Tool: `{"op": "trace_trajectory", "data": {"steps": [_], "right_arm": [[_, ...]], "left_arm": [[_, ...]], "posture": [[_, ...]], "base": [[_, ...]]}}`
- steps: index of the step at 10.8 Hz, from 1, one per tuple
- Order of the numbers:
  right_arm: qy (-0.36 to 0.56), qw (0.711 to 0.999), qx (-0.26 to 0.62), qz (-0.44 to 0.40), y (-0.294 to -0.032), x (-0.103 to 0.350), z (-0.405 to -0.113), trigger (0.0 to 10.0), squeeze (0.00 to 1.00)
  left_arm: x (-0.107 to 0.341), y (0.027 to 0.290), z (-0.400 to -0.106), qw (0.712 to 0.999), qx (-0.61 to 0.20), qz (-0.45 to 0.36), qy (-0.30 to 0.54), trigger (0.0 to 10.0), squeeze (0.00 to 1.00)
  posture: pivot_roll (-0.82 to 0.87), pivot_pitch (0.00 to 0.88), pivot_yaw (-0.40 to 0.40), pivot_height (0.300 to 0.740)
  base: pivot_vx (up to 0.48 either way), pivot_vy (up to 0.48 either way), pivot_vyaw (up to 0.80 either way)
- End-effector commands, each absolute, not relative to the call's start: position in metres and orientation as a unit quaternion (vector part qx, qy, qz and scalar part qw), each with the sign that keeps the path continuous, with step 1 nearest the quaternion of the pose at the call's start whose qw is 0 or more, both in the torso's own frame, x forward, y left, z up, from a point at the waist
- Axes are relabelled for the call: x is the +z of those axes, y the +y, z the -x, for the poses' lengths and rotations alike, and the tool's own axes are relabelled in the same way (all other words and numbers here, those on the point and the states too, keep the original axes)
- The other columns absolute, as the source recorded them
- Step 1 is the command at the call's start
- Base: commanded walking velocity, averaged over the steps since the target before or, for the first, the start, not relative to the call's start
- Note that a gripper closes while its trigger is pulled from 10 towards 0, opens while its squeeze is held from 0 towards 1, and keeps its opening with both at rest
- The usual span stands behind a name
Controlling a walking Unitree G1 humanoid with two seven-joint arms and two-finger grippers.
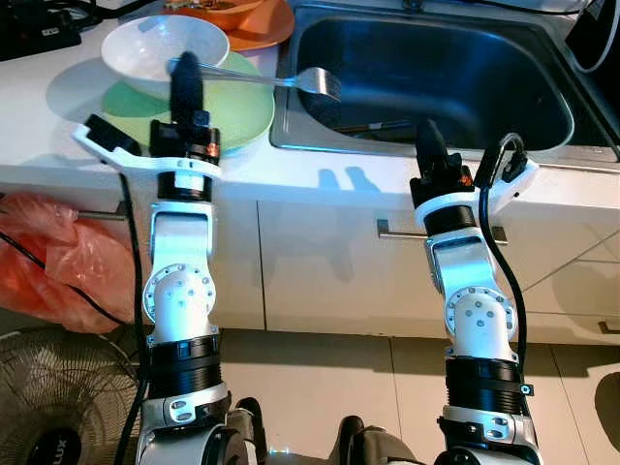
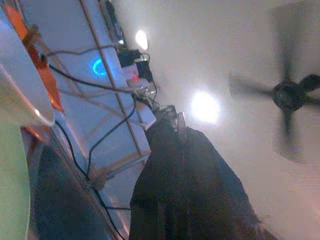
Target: Kitchen organization
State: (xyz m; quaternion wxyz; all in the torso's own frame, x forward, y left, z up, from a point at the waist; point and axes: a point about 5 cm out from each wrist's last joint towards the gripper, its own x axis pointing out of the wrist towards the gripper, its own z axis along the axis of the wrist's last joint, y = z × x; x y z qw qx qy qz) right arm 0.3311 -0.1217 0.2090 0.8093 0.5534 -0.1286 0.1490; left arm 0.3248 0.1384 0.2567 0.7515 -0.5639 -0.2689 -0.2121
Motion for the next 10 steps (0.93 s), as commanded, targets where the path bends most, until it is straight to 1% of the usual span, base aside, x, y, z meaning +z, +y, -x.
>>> {"op": "trace_trajectory", "data": {"steps": [1,2,3,7,10], "right_arm": [[-0.135,0.793,0.155,-0.573,-0.114,0.211,-0.33,10.0,0.0],[-0.135,0.793,0.158,-0.573,-0.114,0.21,-0.33,10.0,0.0],[-0.133,0.793,0.158,-0.572,-0.114,0.209,-0.33,10.0,0.0],[-0.144,0.783,0.175,-0.58,-0.113,0.212,-0.328,10.0,0.0],[-0.145,0.773,0.177,-0.591,-0.115,0.207,-0.327,10.0,0.0]], "left_arm": [[0.247,0.131,-0.325,0.726,-0.22,0.599,-0.256,10.0,0.0],[0.24,0.132,-0.326,0.708,-0.227,0.622,-0.247,10.0,0.0],[0.235,0.13,-0.327,0.702,-0.227,0.631,-0.239,10.0,0.0],[0.228,0.12,-0.329,0.688,-0.248,0.646,-0.217,10.0,0.0],[0.216,0.104,-0.329,0.687,-0.264,0.651,-0.187,10.0,0.0]], "posture": [[0.11,0.193,-0.06,0.74],[0.11,0.192,-0.06,0.74],[0.1,0.192,-0.059,0.74],[0.1,0.182,-0.054,0.74],[0.1,0.185,-0.051,0.74]], "base": [[0.0,0.0,0.0],[0.0,0.0,0.0],[0.0,0.0,0.0],[0.0,0.0,0.0],[0.0,0.0,0.0]]}}
